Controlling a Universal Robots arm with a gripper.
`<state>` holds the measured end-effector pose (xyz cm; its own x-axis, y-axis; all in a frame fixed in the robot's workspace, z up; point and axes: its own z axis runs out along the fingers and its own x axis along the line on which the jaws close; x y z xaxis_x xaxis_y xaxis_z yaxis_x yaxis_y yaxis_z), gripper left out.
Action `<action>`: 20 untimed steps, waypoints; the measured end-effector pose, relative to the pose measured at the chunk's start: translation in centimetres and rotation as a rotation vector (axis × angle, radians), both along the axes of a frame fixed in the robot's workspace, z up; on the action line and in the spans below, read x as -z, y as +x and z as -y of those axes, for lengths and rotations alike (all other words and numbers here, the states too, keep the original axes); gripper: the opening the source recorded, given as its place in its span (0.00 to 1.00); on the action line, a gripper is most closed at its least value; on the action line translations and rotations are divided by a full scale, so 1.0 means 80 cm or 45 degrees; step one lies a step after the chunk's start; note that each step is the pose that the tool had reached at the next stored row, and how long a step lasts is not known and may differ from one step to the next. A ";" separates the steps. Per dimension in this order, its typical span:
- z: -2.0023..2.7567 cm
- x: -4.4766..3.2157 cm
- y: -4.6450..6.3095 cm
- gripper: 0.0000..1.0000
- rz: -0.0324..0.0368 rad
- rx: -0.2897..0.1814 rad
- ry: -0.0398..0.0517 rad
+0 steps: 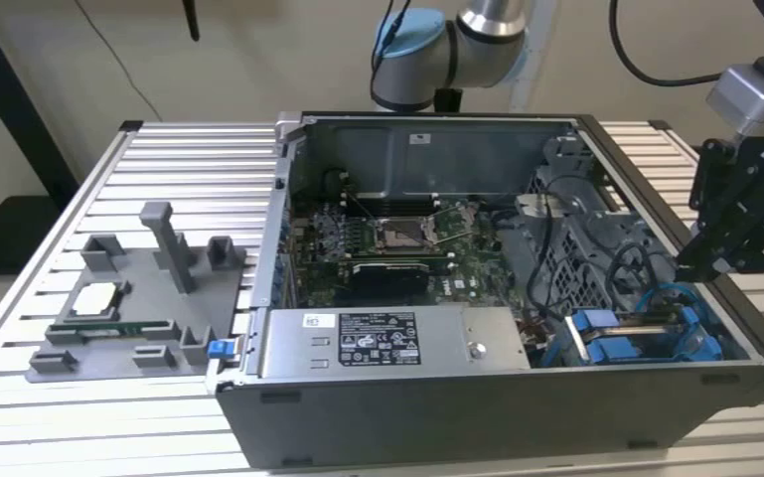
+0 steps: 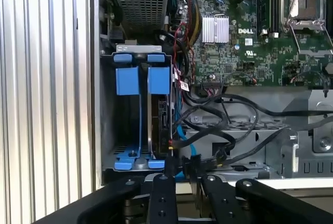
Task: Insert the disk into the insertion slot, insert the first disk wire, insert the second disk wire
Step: 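Insert the second disk wire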
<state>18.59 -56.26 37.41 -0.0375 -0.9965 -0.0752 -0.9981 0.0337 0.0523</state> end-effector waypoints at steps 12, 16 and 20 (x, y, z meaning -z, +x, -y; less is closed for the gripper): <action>-0.0031 0.0079 0.005 0.00 -0.0007 0.000 -0.001; -0.0031 0.0081 0.005 0.00 -0.0007 0.000 -0.001; -0.0031 0.0082 0.005 0.00 -0.0006 0.000 -0.001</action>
